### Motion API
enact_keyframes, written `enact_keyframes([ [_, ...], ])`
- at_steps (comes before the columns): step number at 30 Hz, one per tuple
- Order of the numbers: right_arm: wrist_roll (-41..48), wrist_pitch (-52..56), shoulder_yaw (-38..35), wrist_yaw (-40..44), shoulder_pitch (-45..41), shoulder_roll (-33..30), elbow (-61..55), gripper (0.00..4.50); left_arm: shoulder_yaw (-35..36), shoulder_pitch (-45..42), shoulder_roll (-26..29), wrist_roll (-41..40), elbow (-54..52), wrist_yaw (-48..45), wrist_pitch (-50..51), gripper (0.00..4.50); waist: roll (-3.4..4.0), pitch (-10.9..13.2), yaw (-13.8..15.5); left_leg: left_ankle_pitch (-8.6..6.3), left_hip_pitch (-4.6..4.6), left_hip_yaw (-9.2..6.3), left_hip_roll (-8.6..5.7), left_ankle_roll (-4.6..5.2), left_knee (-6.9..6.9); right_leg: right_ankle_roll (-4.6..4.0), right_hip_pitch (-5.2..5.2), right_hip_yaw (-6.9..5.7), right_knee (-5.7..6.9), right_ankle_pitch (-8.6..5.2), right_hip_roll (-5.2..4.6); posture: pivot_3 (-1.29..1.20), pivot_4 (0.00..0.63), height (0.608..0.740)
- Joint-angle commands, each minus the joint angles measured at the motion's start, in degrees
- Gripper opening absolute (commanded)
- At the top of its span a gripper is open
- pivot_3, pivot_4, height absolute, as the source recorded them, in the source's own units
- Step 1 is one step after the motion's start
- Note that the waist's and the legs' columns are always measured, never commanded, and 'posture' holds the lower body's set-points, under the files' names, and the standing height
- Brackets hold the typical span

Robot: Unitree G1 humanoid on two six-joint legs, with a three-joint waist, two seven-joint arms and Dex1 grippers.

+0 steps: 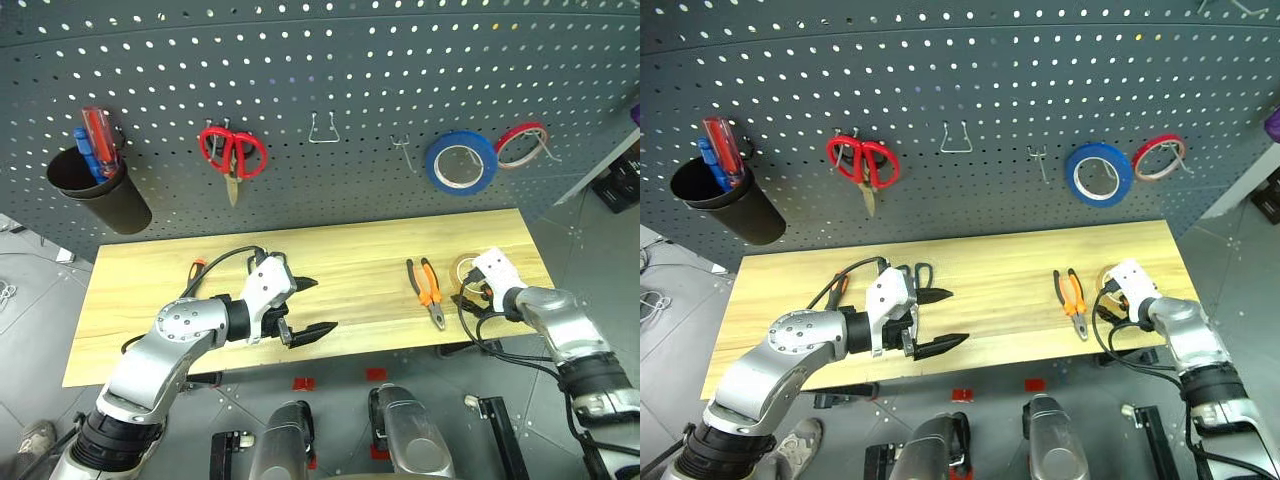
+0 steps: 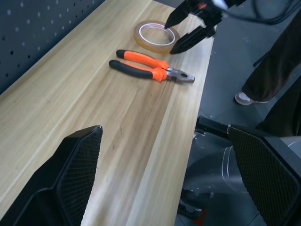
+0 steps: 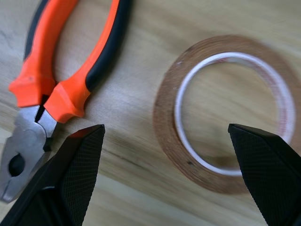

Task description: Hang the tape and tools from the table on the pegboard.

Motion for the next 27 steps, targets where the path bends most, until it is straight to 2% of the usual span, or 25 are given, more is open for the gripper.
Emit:
enact_keyframes([
  [1,-2.50,-3.39,1.65,1.28,-3.70,0.30,7.09,4.50,1.37,3.09,1.64,-0.26,-3.71,-0.05,-0.13,4.49,0.00,0.00,0.00,0.00,0.00,0.01,0.00,0.00,0.03,0.01,0.00,0.00,0.01,0.01,-0.01,-0.29,0.277,0.740],
  [4,-4.15,-4.16,3.32,2.96,-7.45,0.89,14.16,4.50,2.64,4.78,2.13,-0.21,-4.56,0.91,-0.53,4.49,0.00,-0.01,0.05,0.00,0.01,0.02,0.00,-0.01,0.12,0.06,0.03,-0.02,0.04,0.05,-0.05,-0.28,0.268,0.740],
  [7,-6.56,-6.25,5.59,4.94,-9.57,0.71,18.61,3.88,3.31,5.60,2.30,-0.16,-4.74,1.20,-0.98,4.50,-0.02,-0.02,0.13,0.01,0.08,0.02,-0.01,0.00,0.19,0.14,0.08,-0.01,0.10,0.12,-0.04,-0.27,0.259,0.740],
  [16,-11.21,-10.59,8.30,4.43,-11.49,1.41,24.83,0.95,3.28,6.41,1.81,-0.54,-5.28,1.24,-2.48,4.50,-0.28,-0.20,0.81,0.15,0.14,0.03,0.00,-0.23,0.31,0.23,0.19,0.01,0.09,0.20,-0.05,-0.26,0.258,0.740],
  [18,-10.57,-10.13,6.79,3.38,-10.67,0.88,23.02,0.47,3.19,6.30,1.37,-0.65,-5.36,1.56,-2.68,4.50,-0.28,-0.20,1.25,0.15,0.14,0.02,0.00,-0.23,0.40,0.27,0.22,0.01,0.09,0.23,-0.05,-0.26,0.261,0.740],
  [20,-10.14,-9.96,5.46,2.93,-8.76,-0.58,18.18,0.47,3.63,6.43,0.74,-1.41,-5.65,1.89,-2.41,4.50,-0.27,-0.20,1.58,0.15,0.13,0.02,0.00,-0.23,0.47,0.28,0.23,0.03,0.10,0.30,-0.05,-0.27,0.262,0.740],
  [23,-8.32,-5.29,1.49,3.25,-1.84,-3.80,1.58,0.47,4.68,6.80,-0.08,-2.73,-6.46,2.34,-1.73,4.50,-0.11,-0.15,2.77,0.15,-0.01,0.00,0.00,-0.23,0.55,0.29,0.15,0.01,0.11,0.31,-0.06,-0.28,0.262,0.740],
  [27,-7.98,0.24,-4.02,-0.32,6.86,-5.41,-18.08,0.47,5.18,6.73,0.03,-3.14,-6.64,2.59,-1.60,4.50,0.00,-0.13,2.93,0.16,-0.74,-0.02,0.00,-0.24,0.82,0.35,-0.46,0.00,0.25,0.35,-0.06,-0.29,0.266,0.740],
])
